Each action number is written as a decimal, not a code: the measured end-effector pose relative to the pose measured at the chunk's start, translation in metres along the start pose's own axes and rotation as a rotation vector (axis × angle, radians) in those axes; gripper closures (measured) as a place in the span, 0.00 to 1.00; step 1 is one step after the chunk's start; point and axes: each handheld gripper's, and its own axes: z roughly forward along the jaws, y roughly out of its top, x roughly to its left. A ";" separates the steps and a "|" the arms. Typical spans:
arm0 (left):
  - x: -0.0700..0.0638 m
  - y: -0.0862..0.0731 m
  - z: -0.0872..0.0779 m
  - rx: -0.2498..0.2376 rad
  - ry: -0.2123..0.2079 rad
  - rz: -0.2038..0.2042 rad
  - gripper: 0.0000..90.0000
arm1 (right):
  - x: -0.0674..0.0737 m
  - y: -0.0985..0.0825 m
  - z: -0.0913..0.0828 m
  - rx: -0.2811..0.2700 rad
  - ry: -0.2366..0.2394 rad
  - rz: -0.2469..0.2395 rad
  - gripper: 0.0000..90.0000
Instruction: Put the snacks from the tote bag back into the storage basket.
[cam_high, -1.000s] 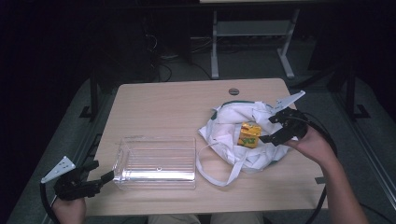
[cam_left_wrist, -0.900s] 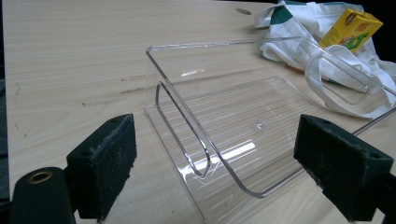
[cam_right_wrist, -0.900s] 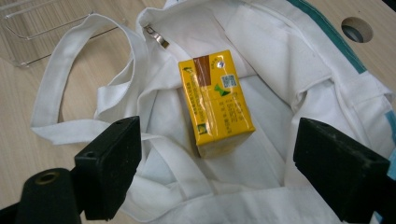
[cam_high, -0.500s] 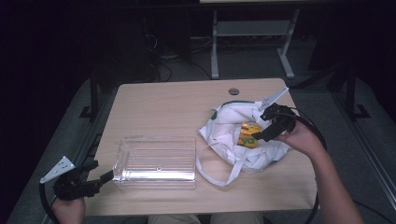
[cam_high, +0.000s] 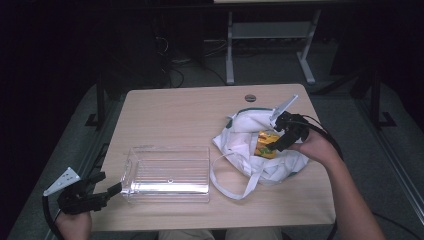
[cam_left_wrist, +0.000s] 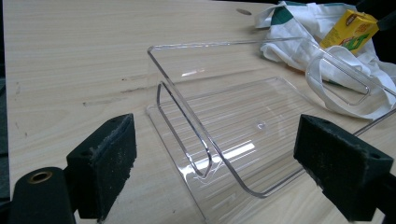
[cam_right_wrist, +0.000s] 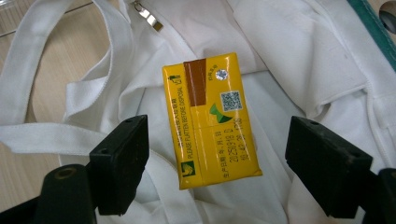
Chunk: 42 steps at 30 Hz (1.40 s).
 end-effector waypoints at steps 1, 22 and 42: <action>0.000 0.000 0.000 0.000 0.000 -0.001 0.14 | 0.000 0.000 0.001 0.003 0.001 -0.006 0.25; 0.000 0.000 -0.001 -0.007 0.002 -0.003 0.14 | -0.003 0.009 0.026 0.078 0.023 -0.078 0.45; 0.000 0.000 0.000 -0.009 0.001 -0.007 0.14 | 0.002 0.015 0.029 0.122 0.009 -0.164 0.55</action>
